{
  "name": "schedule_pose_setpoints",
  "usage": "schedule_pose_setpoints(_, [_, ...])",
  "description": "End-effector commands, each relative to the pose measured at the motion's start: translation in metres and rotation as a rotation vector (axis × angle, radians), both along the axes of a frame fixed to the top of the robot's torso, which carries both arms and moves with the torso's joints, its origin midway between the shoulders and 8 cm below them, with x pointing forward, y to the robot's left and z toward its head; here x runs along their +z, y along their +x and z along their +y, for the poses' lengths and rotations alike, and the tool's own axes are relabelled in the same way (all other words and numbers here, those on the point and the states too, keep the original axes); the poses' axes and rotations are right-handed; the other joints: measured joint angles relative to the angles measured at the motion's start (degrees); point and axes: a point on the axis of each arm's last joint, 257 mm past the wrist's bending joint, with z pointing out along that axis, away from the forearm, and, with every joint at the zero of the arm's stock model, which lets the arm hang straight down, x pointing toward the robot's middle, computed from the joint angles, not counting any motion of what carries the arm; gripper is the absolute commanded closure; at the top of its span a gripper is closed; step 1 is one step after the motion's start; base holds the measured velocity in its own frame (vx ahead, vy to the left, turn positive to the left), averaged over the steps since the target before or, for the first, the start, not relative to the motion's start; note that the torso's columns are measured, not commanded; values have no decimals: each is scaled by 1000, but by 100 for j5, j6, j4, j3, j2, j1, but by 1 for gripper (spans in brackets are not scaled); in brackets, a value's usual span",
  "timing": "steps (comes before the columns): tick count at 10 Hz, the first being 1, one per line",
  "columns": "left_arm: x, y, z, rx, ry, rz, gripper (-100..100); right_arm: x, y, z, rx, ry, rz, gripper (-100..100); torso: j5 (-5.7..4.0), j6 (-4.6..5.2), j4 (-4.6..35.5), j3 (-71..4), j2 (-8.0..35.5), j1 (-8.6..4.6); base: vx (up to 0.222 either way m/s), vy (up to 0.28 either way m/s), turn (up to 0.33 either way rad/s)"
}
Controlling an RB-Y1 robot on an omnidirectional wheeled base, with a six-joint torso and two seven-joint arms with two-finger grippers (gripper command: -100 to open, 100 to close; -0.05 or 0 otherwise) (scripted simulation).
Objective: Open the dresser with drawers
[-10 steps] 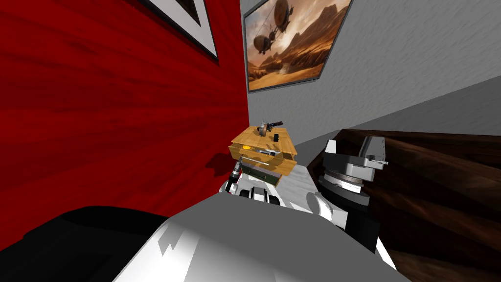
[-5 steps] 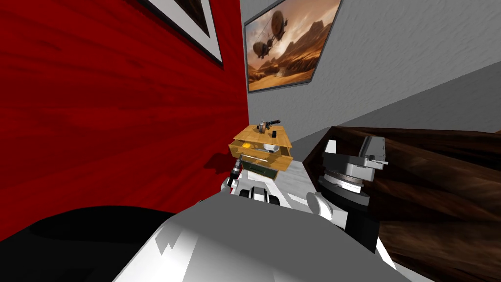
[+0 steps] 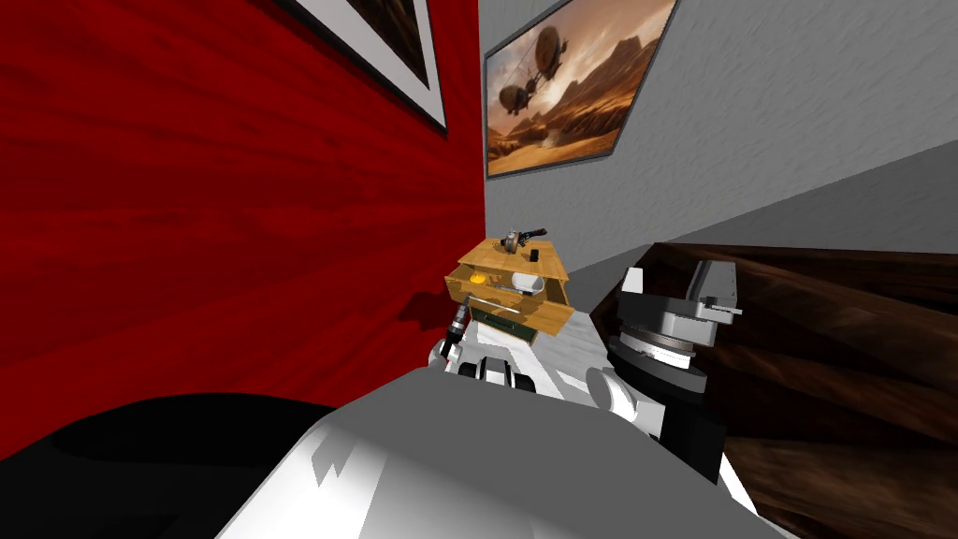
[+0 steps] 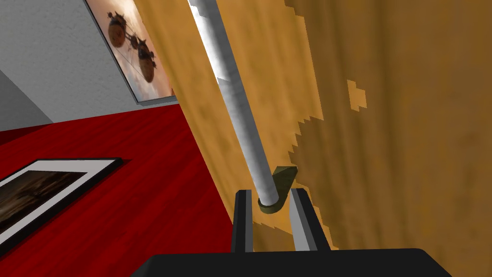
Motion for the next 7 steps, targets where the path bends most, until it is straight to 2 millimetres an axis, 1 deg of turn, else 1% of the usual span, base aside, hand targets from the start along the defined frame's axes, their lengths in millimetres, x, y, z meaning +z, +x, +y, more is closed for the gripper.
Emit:
schedule_pose_setpoints(1, [7,-4,-15,-18,0,-17,100,0,0,0,0,0,0,0,-2,4,2,-2,-4,-10,-35,47,-27])
schedule_pose_setpoints(2, [11,-8,-39,-51,-1,-27,100,0,0,0,0,0,0,0,-10,3,7,-9,-14,-27,-41,54,219])
schedule_pose_setpoints(3, [11,6,-30,-37,0,-4,-100,0,0,0,0,0,0,0,-11,-1,11,-3,0,-26,-66,32,80])
schedule_pose_setpoints(7, [33,36,-37,-44,-2,-4,-100,0,0,0,0,0,0,0,4,5,-20,-17,-30,-8,-82,9,3])
